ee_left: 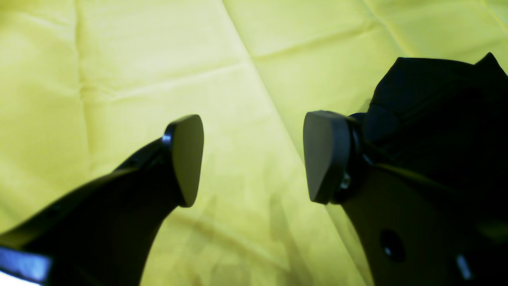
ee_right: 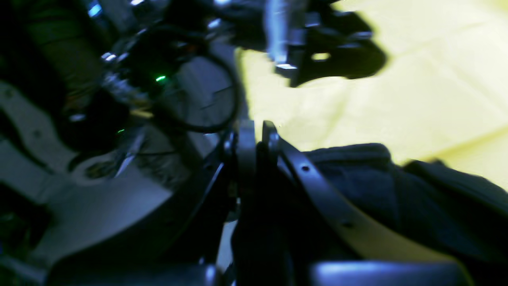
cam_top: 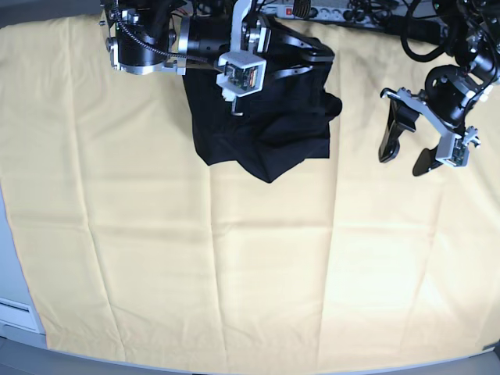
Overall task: Fold the T-shirt properly
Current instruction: 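Press the folded bundle down with the right gripper and adjust it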
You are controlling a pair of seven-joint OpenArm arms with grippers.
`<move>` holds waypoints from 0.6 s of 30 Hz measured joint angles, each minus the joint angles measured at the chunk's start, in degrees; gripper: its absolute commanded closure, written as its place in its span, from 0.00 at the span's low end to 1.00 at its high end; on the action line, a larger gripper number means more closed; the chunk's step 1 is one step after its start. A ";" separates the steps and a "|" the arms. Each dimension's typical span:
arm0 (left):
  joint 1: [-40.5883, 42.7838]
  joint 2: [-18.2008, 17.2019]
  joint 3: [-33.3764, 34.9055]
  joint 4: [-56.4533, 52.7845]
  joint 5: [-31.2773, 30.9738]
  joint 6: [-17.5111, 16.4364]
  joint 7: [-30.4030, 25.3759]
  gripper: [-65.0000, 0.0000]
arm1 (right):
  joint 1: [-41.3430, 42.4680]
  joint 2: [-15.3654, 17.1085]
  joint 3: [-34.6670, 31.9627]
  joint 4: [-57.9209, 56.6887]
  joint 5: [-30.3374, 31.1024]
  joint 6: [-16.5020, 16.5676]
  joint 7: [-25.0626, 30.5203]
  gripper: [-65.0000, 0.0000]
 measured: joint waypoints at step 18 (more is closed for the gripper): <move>0.11 -0.22 0.00 0.00 -0.55 0.00 0.02 0.38 | 0.07 -2.49 -9.11 0.00 -16.31 0.00 1.29 0.42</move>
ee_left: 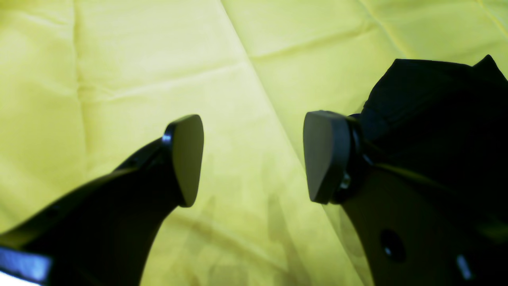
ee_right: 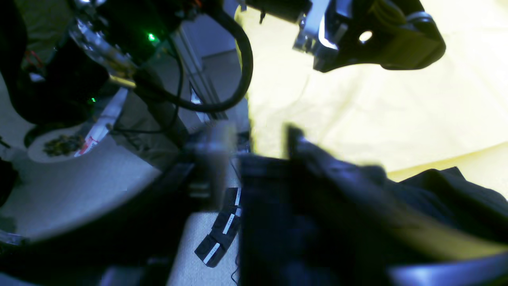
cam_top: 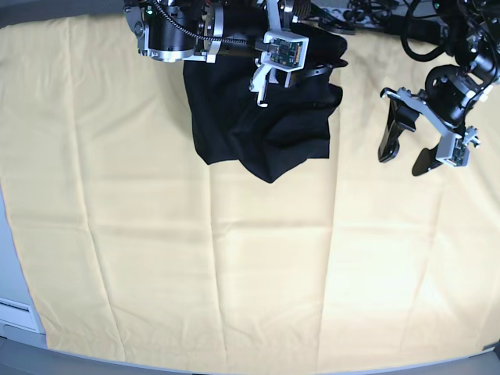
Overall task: Fold the T-shirt properly
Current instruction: 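Press the folded bundle down with the right gripper and adjust it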
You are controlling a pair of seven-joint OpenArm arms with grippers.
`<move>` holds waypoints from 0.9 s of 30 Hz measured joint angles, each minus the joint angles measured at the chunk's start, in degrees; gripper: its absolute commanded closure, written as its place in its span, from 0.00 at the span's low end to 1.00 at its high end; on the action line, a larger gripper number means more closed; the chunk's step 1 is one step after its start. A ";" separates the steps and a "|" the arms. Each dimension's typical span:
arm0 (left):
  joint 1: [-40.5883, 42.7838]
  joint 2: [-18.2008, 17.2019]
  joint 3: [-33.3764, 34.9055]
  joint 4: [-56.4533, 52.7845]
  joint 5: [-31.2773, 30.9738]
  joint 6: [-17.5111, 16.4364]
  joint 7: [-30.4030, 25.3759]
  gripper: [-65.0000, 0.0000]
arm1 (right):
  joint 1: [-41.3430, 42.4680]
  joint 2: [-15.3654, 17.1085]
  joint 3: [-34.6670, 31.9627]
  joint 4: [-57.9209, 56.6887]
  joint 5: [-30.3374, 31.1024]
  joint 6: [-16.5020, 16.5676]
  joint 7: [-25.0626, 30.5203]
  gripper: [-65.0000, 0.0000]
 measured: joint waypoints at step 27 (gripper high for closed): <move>0.00 -2.45 0.00 0.00 2.64 0.00 0.81 0.38 | 21.66 0.98 -0.15 -17.97 -24.52 -1.29 11.17 0.42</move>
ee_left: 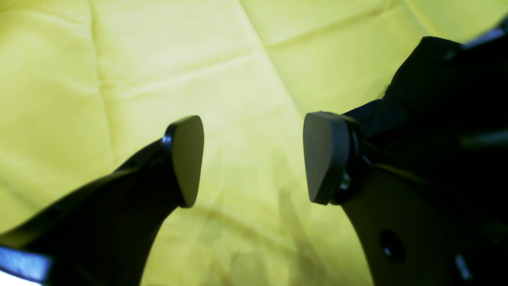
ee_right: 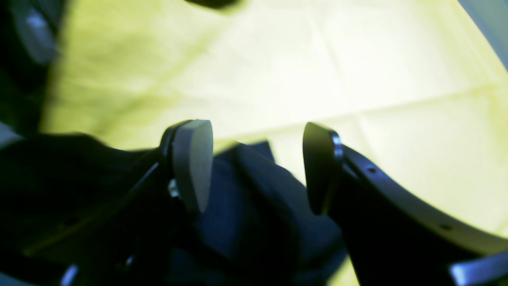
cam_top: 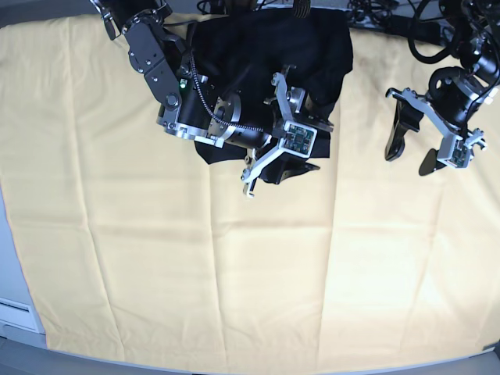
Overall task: Fold the T-shirt properly
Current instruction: 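Press the folded bundle down with the right gripper and adjust it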
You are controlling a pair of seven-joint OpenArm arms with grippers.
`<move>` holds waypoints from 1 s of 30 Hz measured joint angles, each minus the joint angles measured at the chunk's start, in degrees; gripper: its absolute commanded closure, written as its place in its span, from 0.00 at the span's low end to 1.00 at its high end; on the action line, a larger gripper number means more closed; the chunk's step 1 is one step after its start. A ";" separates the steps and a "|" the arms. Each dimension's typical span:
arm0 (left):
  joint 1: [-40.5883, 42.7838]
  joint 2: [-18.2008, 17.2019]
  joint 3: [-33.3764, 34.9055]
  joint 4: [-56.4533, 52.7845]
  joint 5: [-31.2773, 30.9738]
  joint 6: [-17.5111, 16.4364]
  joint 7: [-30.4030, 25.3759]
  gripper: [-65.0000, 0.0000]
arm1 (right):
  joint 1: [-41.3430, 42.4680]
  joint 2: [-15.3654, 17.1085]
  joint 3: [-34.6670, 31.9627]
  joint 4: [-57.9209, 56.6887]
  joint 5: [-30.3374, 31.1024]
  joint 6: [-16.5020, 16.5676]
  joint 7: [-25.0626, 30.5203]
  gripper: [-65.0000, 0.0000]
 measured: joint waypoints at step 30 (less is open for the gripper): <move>0.00 -0.02 0.00 0.00 0.00 0.00 0.00 0.38 | -0.83 -1.64 -0.20 -0.07 3.78 -2.86 1.95 1.00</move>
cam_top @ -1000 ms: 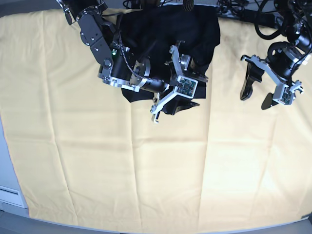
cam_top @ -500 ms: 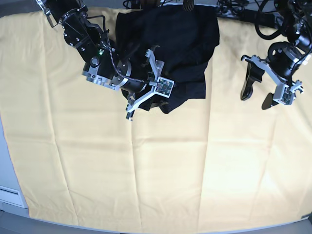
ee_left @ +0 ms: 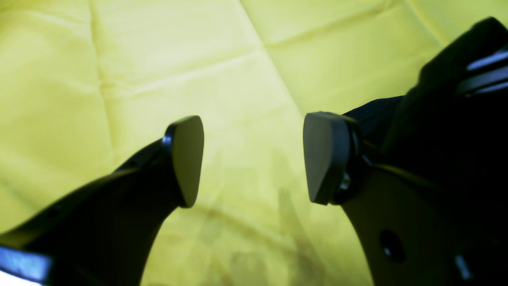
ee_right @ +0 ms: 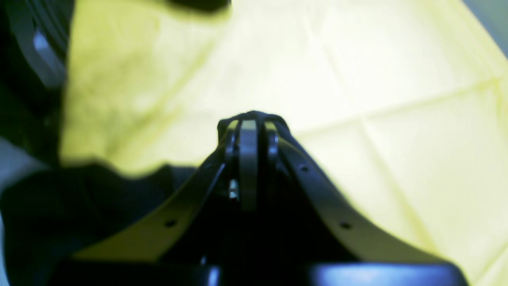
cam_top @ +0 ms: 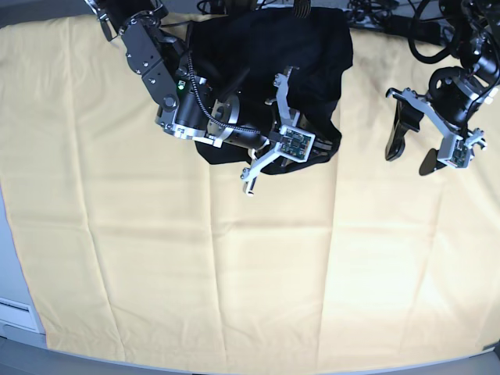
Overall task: Fold the T-shirt properly
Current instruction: 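Press the folded bundle down with the right gripper and adjust it, then open the right gripper and pull it back from the folded shirt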
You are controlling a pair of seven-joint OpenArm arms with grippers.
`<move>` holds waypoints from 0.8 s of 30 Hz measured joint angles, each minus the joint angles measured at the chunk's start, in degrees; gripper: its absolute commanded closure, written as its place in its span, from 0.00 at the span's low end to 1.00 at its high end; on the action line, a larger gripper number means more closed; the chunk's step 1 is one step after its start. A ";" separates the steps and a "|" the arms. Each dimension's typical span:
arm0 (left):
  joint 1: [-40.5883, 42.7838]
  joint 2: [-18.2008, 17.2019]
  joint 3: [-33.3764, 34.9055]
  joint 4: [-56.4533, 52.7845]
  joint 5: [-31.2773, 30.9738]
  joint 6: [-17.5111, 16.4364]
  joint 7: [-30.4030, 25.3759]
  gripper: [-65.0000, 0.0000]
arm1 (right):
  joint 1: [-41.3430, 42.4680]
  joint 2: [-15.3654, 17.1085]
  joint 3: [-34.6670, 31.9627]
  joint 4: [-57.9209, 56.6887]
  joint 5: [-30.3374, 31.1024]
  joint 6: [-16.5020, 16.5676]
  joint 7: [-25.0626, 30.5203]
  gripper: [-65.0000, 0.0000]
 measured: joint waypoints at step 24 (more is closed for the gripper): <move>0.83 0.00 0.00 0.00 -0.20 0.00 0.04 0.40 | 14.34 -10.64 0.24 -9.57 -5.75 -8.48 -4.33 0.41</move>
